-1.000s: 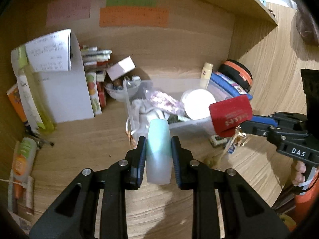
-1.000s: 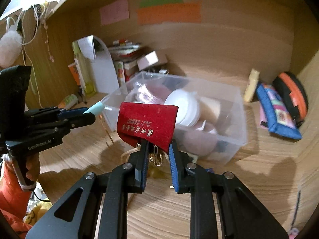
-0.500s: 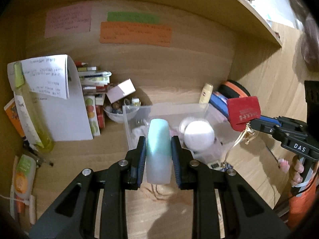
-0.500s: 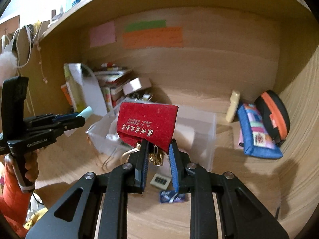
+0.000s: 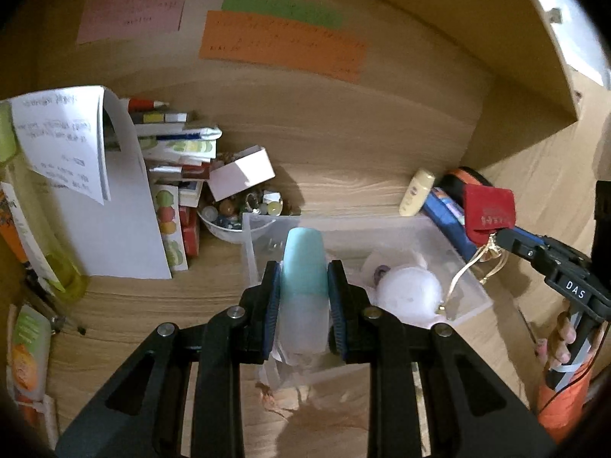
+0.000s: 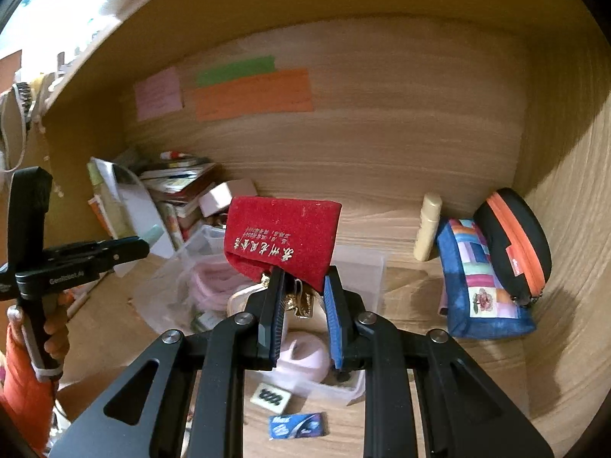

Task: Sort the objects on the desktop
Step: 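Lower teal tube into box with left tool while right tool drops red pouch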

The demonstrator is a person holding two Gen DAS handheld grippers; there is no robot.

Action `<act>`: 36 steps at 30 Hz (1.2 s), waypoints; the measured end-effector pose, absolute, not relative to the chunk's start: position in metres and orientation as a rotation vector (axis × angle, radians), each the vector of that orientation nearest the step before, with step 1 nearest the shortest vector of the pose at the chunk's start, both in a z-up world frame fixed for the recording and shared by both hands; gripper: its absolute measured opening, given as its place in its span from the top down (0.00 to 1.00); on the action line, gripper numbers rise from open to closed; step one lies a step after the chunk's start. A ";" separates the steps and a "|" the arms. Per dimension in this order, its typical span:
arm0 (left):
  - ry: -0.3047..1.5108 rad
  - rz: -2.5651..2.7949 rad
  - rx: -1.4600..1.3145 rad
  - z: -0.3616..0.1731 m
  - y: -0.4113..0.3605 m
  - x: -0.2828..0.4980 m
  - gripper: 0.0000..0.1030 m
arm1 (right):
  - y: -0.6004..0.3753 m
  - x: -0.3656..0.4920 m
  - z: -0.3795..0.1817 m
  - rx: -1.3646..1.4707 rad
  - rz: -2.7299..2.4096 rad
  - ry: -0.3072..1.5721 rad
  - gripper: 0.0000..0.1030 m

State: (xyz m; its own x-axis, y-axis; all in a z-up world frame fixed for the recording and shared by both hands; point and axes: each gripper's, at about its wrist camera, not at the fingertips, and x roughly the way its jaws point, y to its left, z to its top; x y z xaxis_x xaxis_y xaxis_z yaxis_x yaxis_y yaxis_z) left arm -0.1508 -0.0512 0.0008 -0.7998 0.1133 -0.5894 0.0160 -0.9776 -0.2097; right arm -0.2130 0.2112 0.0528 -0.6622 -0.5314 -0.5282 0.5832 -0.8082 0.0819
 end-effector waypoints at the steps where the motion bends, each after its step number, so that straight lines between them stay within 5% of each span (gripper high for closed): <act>1: -0.311 2.920 -0.987 -0.002 -0.051 -0.154 0.77 | 0.211 -0.216 0.051 0.729 -2.421 0.136 0.83; 26: -0.145 2.911 -1.120 -0.038 -0.029 -0.166 0.76 | 0.198 -0.233 -0.010 0.943 -2.361 0.310 0.80; 36: -0.152 2.932 -1.056 -0.025 -0.028 -0.148 0.47 | 0.194 -0.202 -0.005 0.880 -2.374 0.365 0.69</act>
State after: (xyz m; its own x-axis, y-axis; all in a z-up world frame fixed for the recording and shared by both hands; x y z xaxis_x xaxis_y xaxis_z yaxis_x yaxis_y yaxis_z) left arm -0.1480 -0.0277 -0.0248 -0.7706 0.0528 -0.6351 0.0131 -0.9950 -0.0985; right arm -0.2018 0.1938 -0.0047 -0.6172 -0.4214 -0.6644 0.6016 -0.7970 -0.0534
